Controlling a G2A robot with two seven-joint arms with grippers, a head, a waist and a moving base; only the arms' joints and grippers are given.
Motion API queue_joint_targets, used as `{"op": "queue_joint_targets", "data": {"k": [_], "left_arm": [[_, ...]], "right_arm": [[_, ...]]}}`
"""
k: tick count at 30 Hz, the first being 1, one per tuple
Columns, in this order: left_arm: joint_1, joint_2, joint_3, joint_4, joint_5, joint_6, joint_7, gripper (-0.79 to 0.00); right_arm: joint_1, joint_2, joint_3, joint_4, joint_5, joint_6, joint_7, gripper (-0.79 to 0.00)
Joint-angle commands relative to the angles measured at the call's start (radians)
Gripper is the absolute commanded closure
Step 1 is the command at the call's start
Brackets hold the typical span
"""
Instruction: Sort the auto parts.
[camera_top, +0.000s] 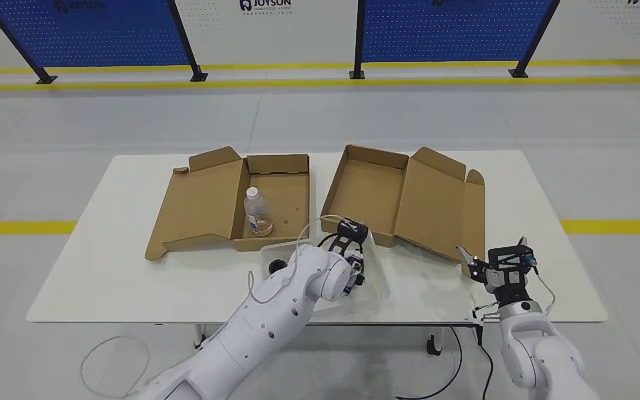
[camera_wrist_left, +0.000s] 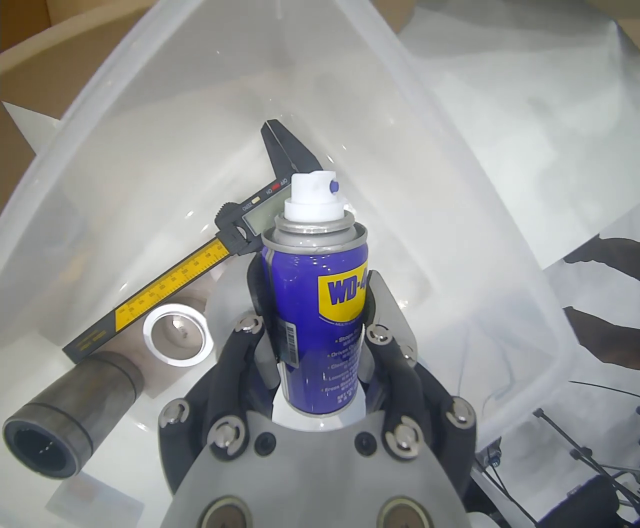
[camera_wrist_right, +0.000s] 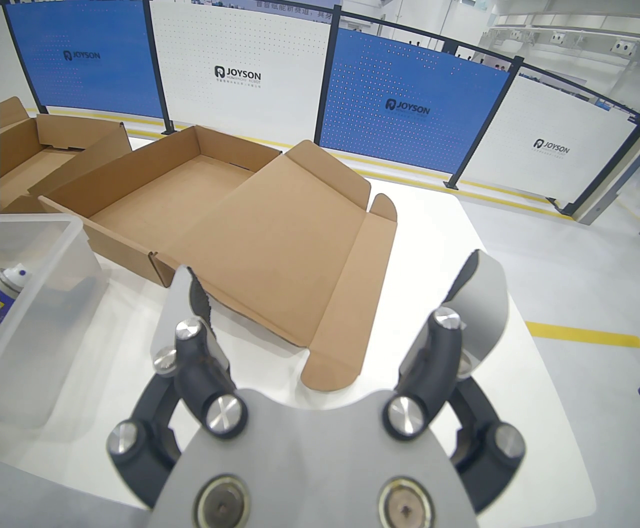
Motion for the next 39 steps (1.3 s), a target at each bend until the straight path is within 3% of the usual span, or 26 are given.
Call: {"op": "queue_joint_targets", "data": {"k": [1, 19, 26, 32, 39], "left_arm": [[0.022, 0.007, -0.018, -0.036, 0.012, -0.008, 0.013, 0.0], [0.276, 0.073, -0.224, -0.419, 0.135, -0.064, 0.232, 0.0], [0.326, 0.081, -0.266, -0.467, 0.158, -0.062, 0.323, 0.0], [0.4, 0.088, -0.31, -0.514, 0.19, -0.068, 0.544, 0.0], [0.42, 0.09, -0.338, -0.515, 0.202, -0.062, 0.62, 0.0]], "right_arm": [[0.0, 0.0, 0.0, 0.0, 0.0, 0.0, 0.0, -0.785], [0.0, 0.0, 0.0, 0.0, 0.0, 0.0, 0.0, -0.785], [0.0, 0.0, 0.0, 0.0, 0.0, 0.0, 0.0, -0.785], [0.0, 0.0, 0.0, 0.0, 0.0, 0.0, 0.0, -0.785], [0.0, 0.0, 0.0, 0.0, 0.0, 0.0, 0.0, -0.785]]}}
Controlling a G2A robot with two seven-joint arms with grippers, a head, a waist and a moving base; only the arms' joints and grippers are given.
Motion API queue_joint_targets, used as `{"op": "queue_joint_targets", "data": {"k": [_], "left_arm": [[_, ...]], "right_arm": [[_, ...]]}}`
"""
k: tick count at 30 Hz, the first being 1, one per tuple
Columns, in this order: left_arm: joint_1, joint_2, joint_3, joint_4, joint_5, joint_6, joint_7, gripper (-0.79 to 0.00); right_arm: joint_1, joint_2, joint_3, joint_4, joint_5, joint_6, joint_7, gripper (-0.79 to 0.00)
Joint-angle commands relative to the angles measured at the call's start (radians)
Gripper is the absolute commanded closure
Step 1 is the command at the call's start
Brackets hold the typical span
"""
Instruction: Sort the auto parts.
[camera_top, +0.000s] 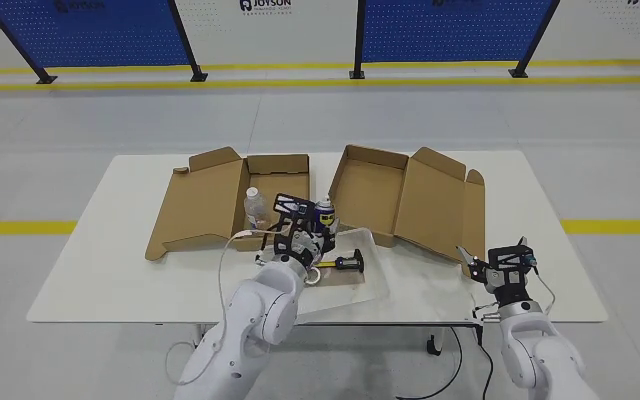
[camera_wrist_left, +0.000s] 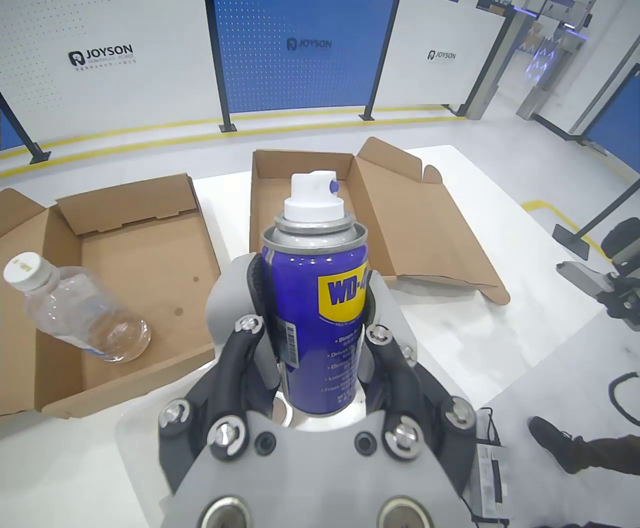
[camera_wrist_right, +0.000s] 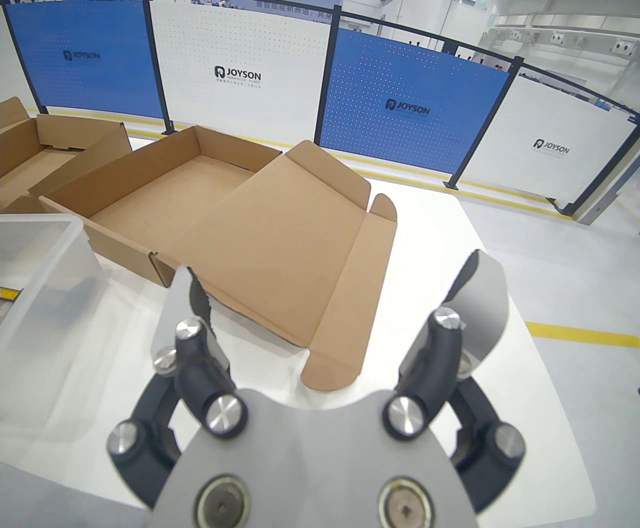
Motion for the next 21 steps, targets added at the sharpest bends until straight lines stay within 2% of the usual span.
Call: {"op": "queue_joint_targets", "data": {"k": [1, 6, 18, 21], "left_arm": [[0.003, 0.0, -0.007, 0.006, 0.009, 0.009, 0.037, 0.0], [0.0, -0.002, -0.005, 0.039, 0.023, 0.009, 0.055, 0.0], [0.004, -0.002, -0.006, 0.049, 0.016, 0.014, 0.06, 0.0], [-0.02, -0.009, 0.008, 0.078, 0.008, 0.025, 0.086, 0.0]], "right_arm": [[0.0, 0.0, 0.0, 0.0, 0.0, 0.0, 0.0, -0.785], [0.0, 0.0, 0.0, 0.0, 0.0, 0.0, 0.0, -0.785], [0.0, 0.0, 0.0, 0.0, 0.0, 0.0, 0.0, -0.785], [0.0, 0.0, 0.0, 0.0, 0.0, 0.0, 0.0, -0.785]]}}
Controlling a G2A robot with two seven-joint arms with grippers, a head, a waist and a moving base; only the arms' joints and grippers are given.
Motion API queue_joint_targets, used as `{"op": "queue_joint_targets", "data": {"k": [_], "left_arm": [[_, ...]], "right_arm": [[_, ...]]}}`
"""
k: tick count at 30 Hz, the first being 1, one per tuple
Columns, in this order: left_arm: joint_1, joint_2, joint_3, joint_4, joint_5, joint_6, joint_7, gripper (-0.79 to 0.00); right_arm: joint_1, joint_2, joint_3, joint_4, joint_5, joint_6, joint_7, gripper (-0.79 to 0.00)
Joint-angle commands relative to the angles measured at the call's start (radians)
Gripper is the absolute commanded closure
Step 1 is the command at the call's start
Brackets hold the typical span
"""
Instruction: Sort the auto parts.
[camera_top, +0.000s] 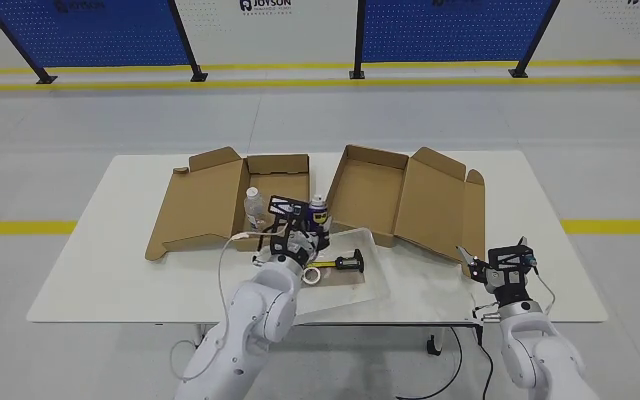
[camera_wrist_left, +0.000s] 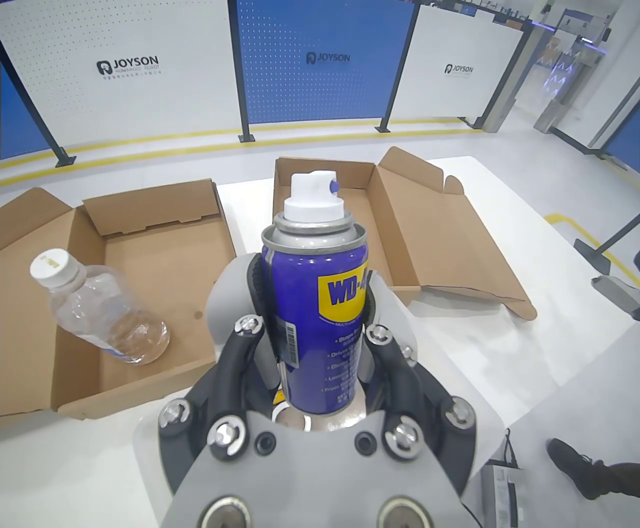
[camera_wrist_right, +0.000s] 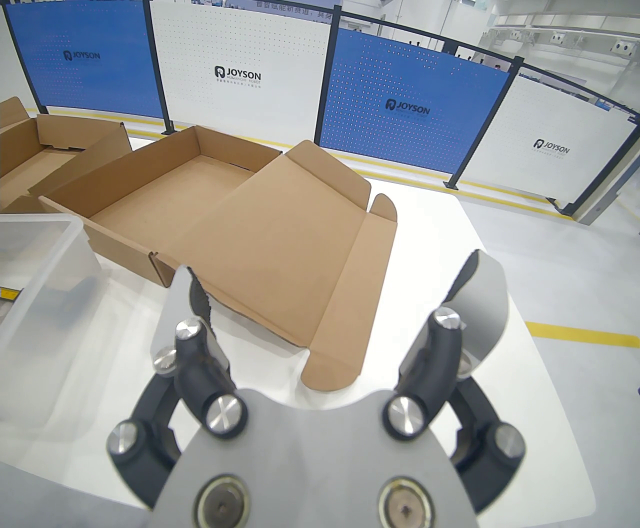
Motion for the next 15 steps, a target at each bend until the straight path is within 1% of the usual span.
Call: {"op": "queue_joint_targets", "data": {"k": [1, 6, 8, 12, 15], "left_arm": [[-0.023, -0.004, 0.012, 0.034, 0.02, 0.006, 0.039, 0.0], [-0.108, -0.021, 0.026, 0.168, 0.022, 0.082, 0.104, 0.0], [-0.145, -0.029, 0.033, 0.236, 0.014, 0.113, 0.113, 0.0], [-0.224, -0.046, 0.054, 0.379, 0.011, 0.16, 0.082, 0.0], [-0.266, -0.058, 0.08, 0.453, 0.01, 0.181, 0.048, 0.0]], "right_arm": [[0.0, 0.0, 0.0, 0.0, 0.0, 0.0, 0.0, -0.785], [0.0, 0.0, 0.0, 0.0, 0.0, 0.0, 0.0, -0.785], [0.0, 0.0, 0.0, 0.0, 0.0, 0.0, 0.0, -0.785], [0.0, 0.0, 0.0, 0.0, 0.0, 0.0, 0.0, -0.785], [0.0, 0.0, 0.0, 0.0, 0.0, 0.0, 0.0, -0.785]]}}
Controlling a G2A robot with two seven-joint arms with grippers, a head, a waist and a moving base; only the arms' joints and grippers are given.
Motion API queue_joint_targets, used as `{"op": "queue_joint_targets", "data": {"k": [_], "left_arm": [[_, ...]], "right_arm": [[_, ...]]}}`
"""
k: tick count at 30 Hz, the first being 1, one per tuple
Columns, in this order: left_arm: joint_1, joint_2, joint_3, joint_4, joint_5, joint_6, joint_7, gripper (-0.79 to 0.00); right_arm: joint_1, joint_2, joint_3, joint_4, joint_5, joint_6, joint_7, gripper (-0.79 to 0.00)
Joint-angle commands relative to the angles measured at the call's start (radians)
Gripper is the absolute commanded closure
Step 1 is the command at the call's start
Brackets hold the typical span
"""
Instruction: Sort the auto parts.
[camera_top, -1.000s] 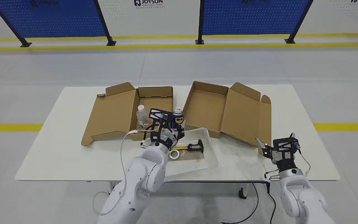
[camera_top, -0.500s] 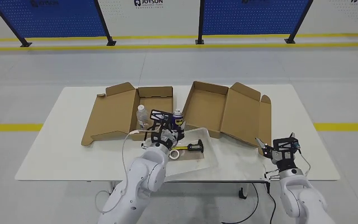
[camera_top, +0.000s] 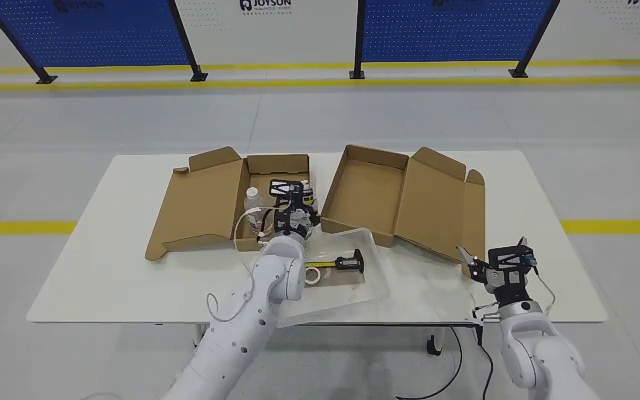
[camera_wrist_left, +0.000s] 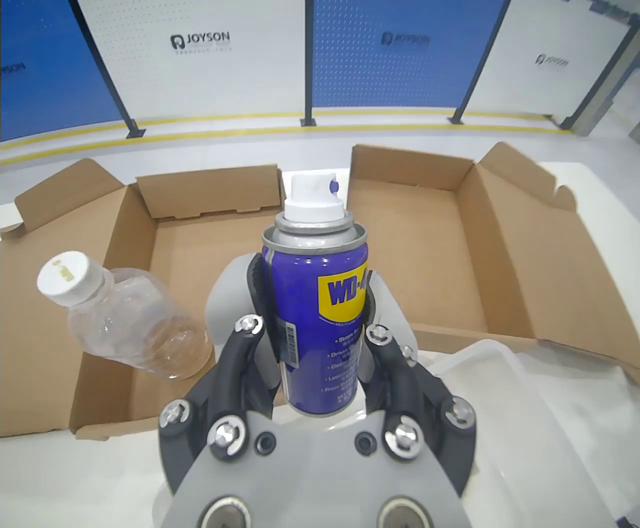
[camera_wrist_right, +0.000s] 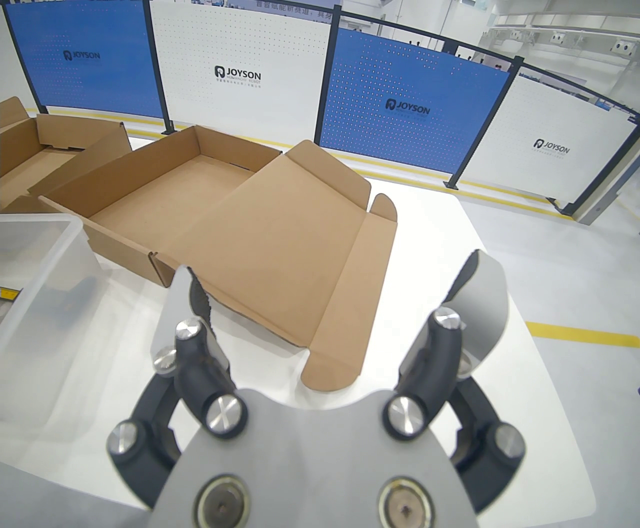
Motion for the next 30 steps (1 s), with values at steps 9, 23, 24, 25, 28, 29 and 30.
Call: {"op": "queue_joint_targets", "data": {"k": [9, 23, 24, 25, 28, 29, 30], "left_arm": [[-0.088, -0.028, 0.027, 0.172, -0.002, 0.069, -0.075, 0.0], [-0.156, -0.05, 0.029, 0.274, 0.0, 0.078, -0.173, 0.0], [-0.158, -0.052, 0.03, 0.279, 0.0, 0.077, -0.174, 0.0], [-0.161, -0.054, 0.033, 0.284, 0.003, 0.074, -0.175, 0.0], [-0.168, -0.059, 0.037, 0.301, 0.004, 0.079, -0.19, -0.003], [-0.171, -0.061, 0.037, 0.305, 0.003, 0.081, -0.189, -0.043], [-0.173, -0.063, 0.037, 0.312, 0.002, 0.085, -0.188, -0.142]], "right_arm": [[0.0, 0.0, 0.0, 0.0, 0.0, 0.0, 0.0, -0.785], [0.0, 0.0, 0.0, 0.0, 0.0, 0.0, 0.0, -0.785], [0.0, 0.0, 0.0, 0.0, 0.0, 0.0, 0.0, -0.785], [0.0, 0.0, 0.0, 0.0, 0.0, 0.0, 0.0, -0.785], [0.0, 0.0, 0.0, 0.0, 0.0, 0.0, 0.0, -0.785], [0.0, 0.0, 0.0, 0.0, 0.0, 0.0, 0.0, -0.785], [0.0, 0.0, 0.0, 0.0, 0.0, 0.0, 0.0, -0.785]]}}
